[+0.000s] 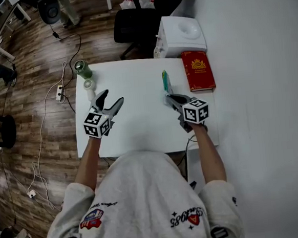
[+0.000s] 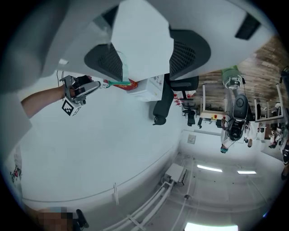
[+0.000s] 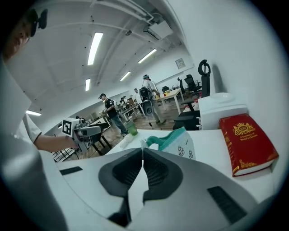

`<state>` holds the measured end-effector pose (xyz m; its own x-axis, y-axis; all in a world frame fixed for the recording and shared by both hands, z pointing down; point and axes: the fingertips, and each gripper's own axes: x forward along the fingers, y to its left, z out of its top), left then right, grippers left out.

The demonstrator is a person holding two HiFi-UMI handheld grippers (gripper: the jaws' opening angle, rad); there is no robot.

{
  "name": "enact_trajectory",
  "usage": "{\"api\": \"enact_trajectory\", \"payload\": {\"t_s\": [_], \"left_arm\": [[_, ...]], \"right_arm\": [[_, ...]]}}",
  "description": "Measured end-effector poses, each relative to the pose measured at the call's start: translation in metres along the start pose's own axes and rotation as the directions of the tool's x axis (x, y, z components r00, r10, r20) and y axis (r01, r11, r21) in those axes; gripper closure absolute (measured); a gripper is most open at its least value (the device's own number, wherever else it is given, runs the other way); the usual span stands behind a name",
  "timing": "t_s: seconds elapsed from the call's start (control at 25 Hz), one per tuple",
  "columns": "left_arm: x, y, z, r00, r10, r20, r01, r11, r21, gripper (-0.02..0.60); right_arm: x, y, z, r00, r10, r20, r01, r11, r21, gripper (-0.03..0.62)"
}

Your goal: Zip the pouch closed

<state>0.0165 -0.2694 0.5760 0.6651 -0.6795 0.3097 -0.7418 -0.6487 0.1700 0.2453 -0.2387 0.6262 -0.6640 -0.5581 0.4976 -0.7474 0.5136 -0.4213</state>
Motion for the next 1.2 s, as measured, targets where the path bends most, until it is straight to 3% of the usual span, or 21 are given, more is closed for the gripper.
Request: {"api": "enact_trajectory", "payload": {"t_s": [0.68, 0.96, 1.2], "left_arm": [[0.006, 0.006, 0.059, 0.995, -0.045, 0.089, 0.04, 0.997, 0.064, 0.261], [0.008, -0.026, 0.061, 0.981, -0.178, 0.077, 0.173, 0.983, 0.065, 0.261], [0.014, -0.057, 0.056, 0.948, -0.313, 0.047, 0.312, 0.949, 0.04, 0.263]], "right_arm": [[-0.049, 0.052, 0.08, 0.979, 0.09, 0.18, -0.083, 0.995, -0.048, 0.578], [-0.056, 0.061, 0.079, 0.986, 0.093, 0.138, -0.08, 0.992, -0.1, 0.577], [-0.063, 0.067, 0.073, 0.985, 0.117, 0.125, -0.105, 0.99, -0.095, 0.577]]}}
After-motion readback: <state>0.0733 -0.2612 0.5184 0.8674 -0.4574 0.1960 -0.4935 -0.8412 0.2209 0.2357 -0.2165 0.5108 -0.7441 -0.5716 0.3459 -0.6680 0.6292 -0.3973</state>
